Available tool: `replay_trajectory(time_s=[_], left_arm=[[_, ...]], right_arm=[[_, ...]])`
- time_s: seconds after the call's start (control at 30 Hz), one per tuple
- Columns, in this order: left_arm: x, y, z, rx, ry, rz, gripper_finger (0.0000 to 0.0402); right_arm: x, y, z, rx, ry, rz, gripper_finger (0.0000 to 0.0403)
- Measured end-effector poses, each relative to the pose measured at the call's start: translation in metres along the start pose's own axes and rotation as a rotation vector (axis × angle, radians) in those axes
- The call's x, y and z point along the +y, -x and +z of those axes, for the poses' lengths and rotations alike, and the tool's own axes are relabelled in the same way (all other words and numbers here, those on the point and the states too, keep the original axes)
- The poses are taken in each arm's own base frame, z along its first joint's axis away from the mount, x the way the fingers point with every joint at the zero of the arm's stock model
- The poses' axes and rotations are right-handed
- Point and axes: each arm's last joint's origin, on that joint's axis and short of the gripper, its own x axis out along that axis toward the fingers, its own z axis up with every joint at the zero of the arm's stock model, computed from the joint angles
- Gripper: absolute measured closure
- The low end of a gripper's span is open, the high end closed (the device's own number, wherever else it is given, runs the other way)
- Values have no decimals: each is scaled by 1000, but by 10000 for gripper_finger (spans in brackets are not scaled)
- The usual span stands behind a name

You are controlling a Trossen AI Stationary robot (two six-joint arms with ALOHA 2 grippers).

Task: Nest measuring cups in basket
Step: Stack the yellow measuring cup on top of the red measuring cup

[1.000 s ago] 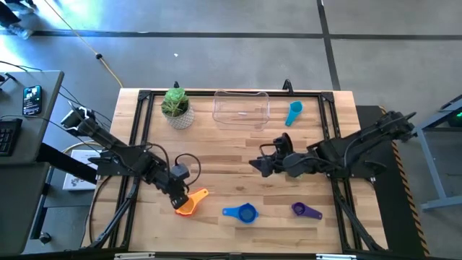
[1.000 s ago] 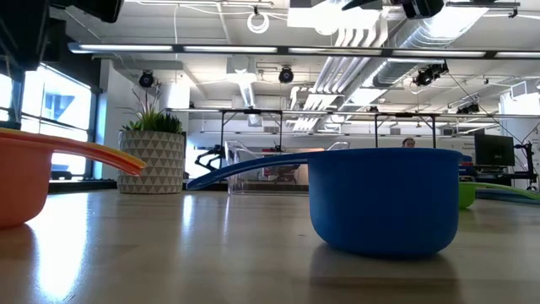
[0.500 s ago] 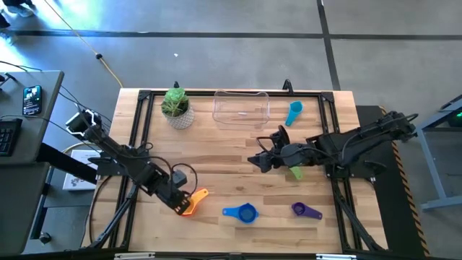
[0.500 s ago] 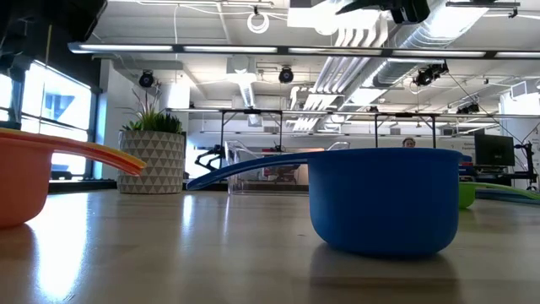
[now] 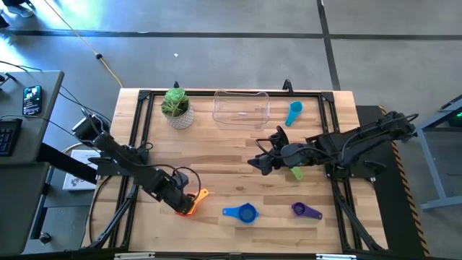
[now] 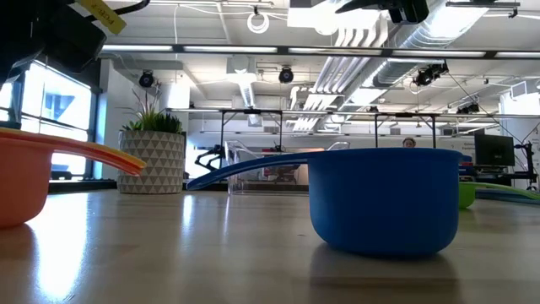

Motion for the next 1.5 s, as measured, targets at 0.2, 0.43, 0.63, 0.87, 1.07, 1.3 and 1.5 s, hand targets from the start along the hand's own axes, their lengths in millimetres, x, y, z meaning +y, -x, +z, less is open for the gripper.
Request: replay_trajectory(time_s=[0.2,0.43,0.63,0.87,1.07,1.3,1.5], left_arm=[[0,-3,0,0,17,11,312],[0,-3,0,0,35,11,312],[0,-3,1,-23,35,10,312],[0,-2,1,-24,25,10,312],[3,5,1,-26,18,5,312],[-1,9,-2,-22,25,-58,312],[-2,8,-3,-41,23,-63,312]], right_arm=[[0,0,0,8,20,3,137],[0,0,0,9,33,3,137],[0,0,0,9,36,2,137],[0,0,0,10,50,3,137],[0,0,0,10,50,3,137],[0,0,-1,10,51,2,137],[0,0,-1,10,51,2,137]])
